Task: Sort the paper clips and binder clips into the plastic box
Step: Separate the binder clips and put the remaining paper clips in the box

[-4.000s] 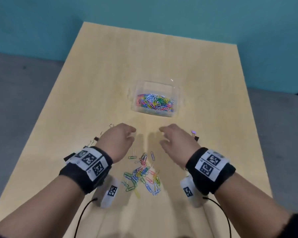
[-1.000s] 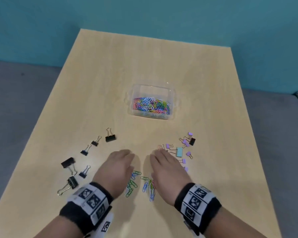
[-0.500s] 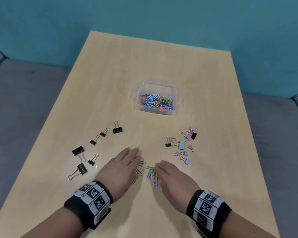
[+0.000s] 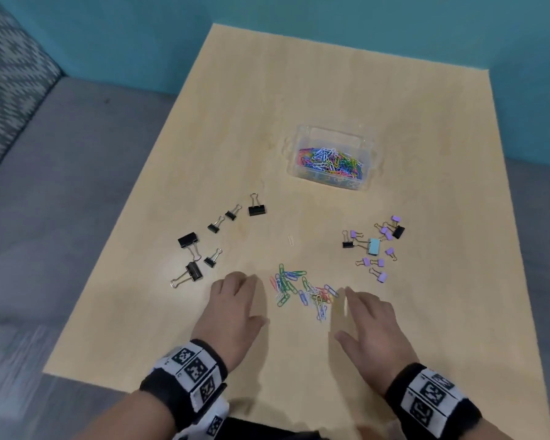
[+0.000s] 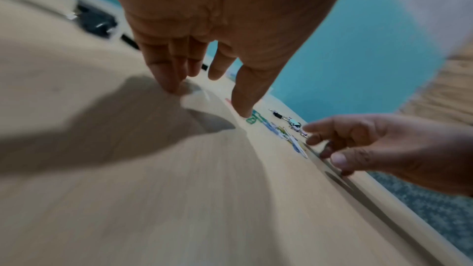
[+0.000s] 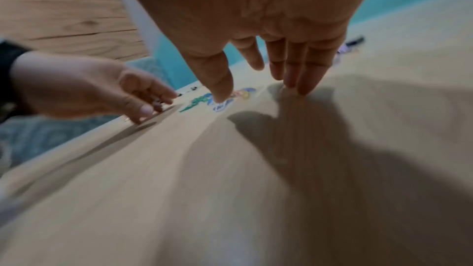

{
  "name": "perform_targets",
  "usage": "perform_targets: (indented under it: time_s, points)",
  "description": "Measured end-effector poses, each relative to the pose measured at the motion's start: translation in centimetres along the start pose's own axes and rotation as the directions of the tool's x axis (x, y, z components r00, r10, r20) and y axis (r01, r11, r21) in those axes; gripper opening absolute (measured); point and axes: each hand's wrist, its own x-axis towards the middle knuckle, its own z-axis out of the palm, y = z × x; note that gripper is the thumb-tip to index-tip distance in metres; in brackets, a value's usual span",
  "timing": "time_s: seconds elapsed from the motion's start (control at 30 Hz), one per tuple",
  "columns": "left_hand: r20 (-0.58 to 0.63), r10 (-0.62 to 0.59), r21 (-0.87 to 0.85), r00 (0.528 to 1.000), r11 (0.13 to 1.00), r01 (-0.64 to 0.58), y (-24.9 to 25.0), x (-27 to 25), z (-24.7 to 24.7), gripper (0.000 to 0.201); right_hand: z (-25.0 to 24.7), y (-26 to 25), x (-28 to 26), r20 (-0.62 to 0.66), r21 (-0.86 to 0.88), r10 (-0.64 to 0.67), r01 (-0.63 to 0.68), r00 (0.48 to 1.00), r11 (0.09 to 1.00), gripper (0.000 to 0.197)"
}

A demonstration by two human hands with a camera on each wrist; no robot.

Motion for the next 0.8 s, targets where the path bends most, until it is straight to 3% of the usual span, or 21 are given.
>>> perform_targets:
  time_s: [0.07, 0.23, 0.33, 0.53, 0.8]
  points:
    - [0.006, -0.014, -0.030, 1.000, 0.999, 0.014, 0.4, -0.1, 0.3, 0.072, 0.3, -0.6, 0.3, 0.013, 0.063, 0.082, -0.082, 0.997, 0.995, 0.077]
    - [0.040, 0.000, -0.043, 0.999, 0.999, 0.002, 2.0, 2.5, 1.0, 0.074, 0.9, -3.3, 2.8, 0.032, 0.115, 0.034, -0.037, 0.999, 0.993, 0.076]
    - [0.065, 0.052, -0.030, 0.997, 0.998, -0.050, 2.9, 4.4, 1.0, 0.069, 0.8, -4.4, 4.6, 0.025, 0.117, 0.041, -0.043, 0.999, 0.992, 0.065]
    - [0.081, 0.119, 0.034, 0.990, 0.992, -0.122, 4.2, 7.0, 1.1, 0.029, -0.2, -5.3, 7.0, -0.002, 0.061, 0.054, -0.054, 0.999, 0.997, 0.016]
    - [0.125, 0.040, 0.043, 0.991, 0.998, -0.046, 5.3, 8.7, 0.5, 0.003, -1.5, -5.3, 9.3, 0.085, 0.039, 0.126, -0.130, 0.988, 0.991, 0.008]
